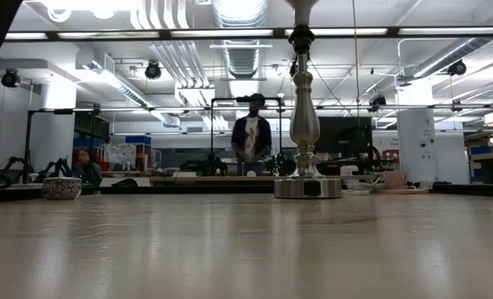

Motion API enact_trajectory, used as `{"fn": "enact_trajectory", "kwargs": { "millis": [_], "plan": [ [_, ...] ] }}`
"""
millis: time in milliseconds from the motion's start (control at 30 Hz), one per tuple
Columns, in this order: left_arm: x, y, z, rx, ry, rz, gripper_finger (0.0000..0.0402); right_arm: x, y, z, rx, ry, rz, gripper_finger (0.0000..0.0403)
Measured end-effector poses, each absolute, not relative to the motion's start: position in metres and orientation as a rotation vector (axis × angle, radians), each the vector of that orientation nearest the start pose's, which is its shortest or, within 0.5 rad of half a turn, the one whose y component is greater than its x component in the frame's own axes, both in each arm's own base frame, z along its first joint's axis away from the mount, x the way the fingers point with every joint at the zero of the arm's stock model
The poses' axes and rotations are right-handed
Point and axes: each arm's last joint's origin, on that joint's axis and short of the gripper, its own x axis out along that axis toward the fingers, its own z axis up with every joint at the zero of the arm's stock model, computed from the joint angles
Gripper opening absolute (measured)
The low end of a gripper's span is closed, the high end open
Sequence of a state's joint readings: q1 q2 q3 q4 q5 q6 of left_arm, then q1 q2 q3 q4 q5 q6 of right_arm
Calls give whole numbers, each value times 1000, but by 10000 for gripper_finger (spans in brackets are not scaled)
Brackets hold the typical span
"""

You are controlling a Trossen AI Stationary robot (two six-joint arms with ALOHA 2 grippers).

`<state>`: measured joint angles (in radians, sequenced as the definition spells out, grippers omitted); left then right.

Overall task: Screw lightbulb
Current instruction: Insert the light bulb into the lamp

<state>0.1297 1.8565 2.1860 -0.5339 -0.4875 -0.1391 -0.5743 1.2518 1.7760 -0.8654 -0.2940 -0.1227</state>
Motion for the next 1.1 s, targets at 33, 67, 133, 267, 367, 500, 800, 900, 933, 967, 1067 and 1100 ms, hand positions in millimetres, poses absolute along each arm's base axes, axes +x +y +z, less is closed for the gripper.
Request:
{"fn": "enact_trajectory", "kwargs": {
  "millis": [33, 67, 133, 267, 367, 500, 800, 900, 933, 967, 1067, 1100],
  "plan": [
    [393, 66, 474, -95, 162, 631, 20, 180, -106, 497, 30, 325, -248, 0],
    [393, 67, 474, -93, 164, 634, 20, 181, -106, 497, 40, 324, -235, 0],
    [392, 69, 474, -91, 167, 642, 20, 182, -106, 496, 60, 322, -213, 0],
    [392, 70, 473, -86, 165, 682, 20, 183, -106, 495, 72, 327, -200, 0],
    [391, 72, 472, -78, 166, 735, 20, 185, -107, 495, 73, 323, -184, 0],
    [390, 72, 475, -78, 165, 739, 20, 183, -106, 498, 59, 296, -189, 0],
    [381, 62, 495, -84, 104, 638, 20, 173, -105, 502, -41, 306, -338, 0],
    [382, 60, 493, -83, 131, 584, 20, 172, -106, 501, -62, 332, -359, 0],
    [383, 60, 491, -81, 148, 584, 20, 172, -106, 500, -63, 341, -359, 0],
    [383, 60, 489, -81, 161, 585, 20, 173, -106, 500, -68, 342, -358, 0],
    [384, 62, 482, -78, 198, 598, 20, 173, -106, 499, -75, 346, -356, 0],
    [385, 63, 479, -77, 207, 601, 20, 174, -107, 498, -75, 346, -356, 0]
  ]
}}
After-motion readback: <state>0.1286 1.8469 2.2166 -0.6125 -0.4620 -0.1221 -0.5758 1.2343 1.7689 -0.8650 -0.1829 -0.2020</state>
